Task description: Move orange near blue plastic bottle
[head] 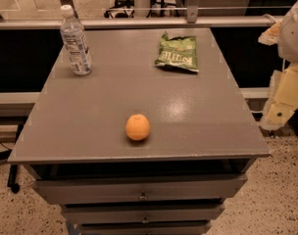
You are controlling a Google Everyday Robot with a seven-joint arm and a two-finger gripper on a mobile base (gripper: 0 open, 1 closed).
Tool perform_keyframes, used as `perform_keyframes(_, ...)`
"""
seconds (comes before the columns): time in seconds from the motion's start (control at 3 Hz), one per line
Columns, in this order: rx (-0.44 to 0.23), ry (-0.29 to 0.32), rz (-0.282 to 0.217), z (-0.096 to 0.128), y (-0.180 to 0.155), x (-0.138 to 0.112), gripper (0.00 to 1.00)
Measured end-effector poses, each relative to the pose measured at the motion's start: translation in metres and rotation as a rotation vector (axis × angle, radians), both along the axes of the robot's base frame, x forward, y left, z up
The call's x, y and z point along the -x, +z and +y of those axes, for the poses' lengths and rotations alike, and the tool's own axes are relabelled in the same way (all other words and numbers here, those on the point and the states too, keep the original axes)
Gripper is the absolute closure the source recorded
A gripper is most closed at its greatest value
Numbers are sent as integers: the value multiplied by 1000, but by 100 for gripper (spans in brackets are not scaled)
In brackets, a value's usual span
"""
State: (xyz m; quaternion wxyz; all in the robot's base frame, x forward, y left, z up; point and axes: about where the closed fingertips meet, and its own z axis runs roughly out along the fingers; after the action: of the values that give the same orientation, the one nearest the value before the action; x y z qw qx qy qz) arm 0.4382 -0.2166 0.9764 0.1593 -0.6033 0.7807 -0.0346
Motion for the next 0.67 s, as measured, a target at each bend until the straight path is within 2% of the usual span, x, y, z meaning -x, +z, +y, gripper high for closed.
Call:
perform_keyframes(0.33, -1, 0, 0, 0, 0, 0, 0)
perform_keyframes(0.67, -48, 6, 5, 4, -6, 1, 0)
